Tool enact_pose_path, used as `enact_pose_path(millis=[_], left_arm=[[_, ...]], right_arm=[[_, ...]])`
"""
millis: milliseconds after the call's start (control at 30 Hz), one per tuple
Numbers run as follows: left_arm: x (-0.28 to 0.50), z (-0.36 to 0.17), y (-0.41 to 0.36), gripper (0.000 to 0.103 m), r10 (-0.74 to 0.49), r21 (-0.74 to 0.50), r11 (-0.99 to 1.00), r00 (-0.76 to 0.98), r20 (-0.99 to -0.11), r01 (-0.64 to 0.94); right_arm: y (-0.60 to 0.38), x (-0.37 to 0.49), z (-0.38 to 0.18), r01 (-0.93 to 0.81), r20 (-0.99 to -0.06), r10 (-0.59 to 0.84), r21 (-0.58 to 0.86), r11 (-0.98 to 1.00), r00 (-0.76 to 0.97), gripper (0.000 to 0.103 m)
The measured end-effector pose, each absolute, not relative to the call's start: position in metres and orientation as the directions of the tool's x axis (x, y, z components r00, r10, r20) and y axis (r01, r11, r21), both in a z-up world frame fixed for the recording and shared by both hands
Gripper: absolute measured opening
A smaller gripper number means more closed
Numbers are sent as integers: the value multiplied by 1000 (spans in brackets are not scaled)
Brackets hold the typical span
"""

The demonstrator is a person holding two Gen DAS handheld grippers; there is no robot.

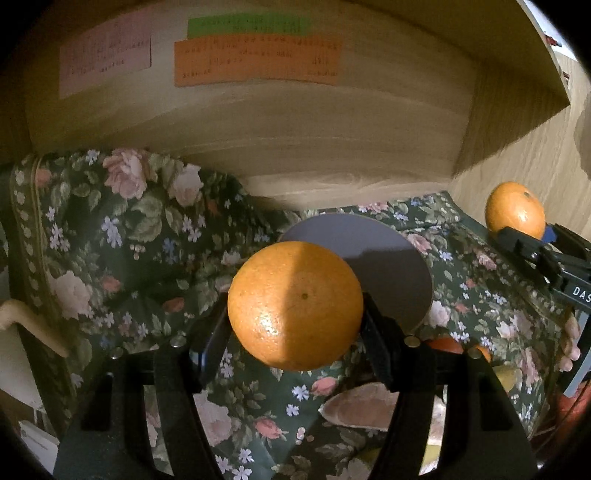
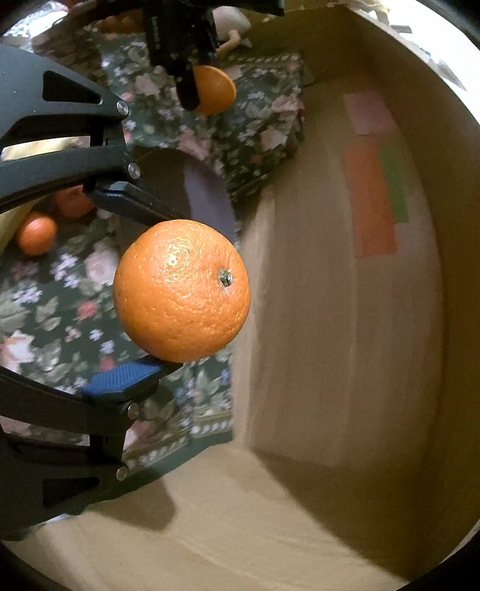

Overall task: Organize fruits
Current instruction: 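Carry both oranges onto the dark round plate and open both tools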

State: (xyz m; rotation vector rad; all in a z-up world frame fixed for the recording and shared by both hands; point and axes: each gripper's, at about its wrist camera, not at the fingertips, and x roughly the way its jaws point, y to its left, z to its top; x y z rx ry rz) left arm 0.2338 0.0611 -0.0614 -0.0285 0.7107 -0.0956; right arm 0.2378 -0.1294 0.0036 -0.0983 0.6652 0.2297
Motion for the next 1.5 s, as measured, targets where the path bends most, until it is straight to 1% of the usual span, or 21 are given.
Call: enact_pose_path(millis=[233, 533, 800, 1133, 1233, 1300, 1500], left_arm=[[250, -61, 56, 66, -97, -49, 995, 745, -661, 86], [286, -73, 53, 66, -95, -47, 995, 709, -698, 88], [317, -90, 48, 66, -78, -30, 996, 667, -741, 83], [341, -117, 45, 66, -82, -30, 995, 597, -798, 96], [342, -118, 46, 66, -89, -33, 994, 594, -799, 104], [342, -119, 46, 66, -93, -35, 993, 593, -800, 109], [345, -121, 41, 67, -85, -21, 993, 590, -803, 115]], right_arm=[[-112, 267, 0, -290, -636, 213, -16, 957, 741, 65], [-106, 311, -18, -333, -700, 235, -4, 943, 674, 65], [-101, 340, -39, -364, -747, 226, -23, 931, 625, 65], [-97, 362, -73, -395, -817, 213, -20, 918, 536, 65], [-98, 367, -83, -399, -835, 208, -14, 917, 509, 65], [-97, 370, -89, -398, -844, 212, -2, 917, 492, 65], [-90, 368, -93, -417, -843, 185, -51, 907, 505, 66]])
